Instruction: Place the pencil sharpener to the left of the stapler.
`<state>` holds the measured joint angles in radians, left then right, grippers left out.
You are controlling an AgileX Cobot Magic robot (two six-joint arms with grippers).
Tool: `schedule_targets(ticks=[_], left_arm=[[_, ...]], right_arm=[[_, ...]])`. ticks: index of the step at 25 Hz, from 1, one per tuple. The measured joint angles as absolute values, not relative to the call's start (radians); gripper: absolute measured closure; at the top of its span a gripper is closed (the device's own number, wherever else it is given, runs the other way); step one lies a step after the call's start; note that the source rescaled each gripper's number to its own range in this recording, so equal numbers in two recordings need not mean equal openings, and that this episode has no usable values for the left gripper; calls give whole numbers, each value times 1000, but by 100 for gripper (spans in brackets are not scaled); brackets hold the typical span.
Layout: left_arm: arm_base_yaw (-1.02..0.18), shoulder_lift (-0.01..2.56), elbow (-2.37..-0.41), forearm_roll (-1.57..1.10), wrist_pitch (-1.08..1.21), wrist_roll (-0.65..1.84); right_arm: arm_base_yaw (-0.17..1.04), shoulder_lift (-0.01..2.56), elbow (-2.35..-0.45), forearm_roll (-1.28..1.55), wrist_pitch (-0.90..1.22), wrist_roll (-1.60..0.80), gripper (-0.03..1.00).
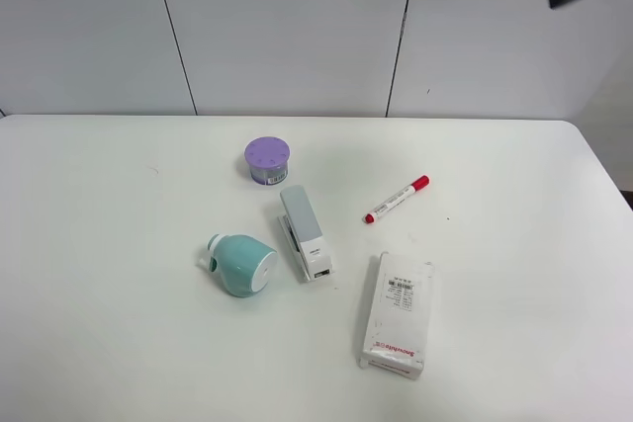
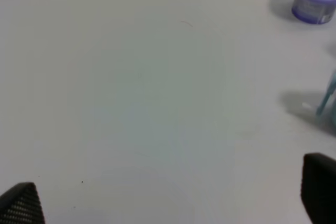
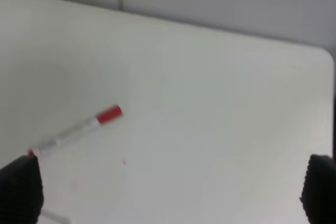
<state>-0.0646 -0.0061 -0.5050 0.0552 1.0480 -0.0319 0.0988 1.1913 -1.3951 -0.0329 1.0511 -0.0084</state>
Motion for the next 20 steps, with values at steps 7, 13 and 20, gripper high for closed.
schedule_targets(ticks=[7,13,20], left_arm=[[-65,-6,-505,55,1048,-32],[-65,-6,-505,56,1048,-32],[-65,-6,-505,56,1048,-32]], right_arm=[[-101,616,-785,24,933,-10,-3],[-105,277,-547,57,965,-9,-3],[-85,111,-484,50,1056,-36,-3]])
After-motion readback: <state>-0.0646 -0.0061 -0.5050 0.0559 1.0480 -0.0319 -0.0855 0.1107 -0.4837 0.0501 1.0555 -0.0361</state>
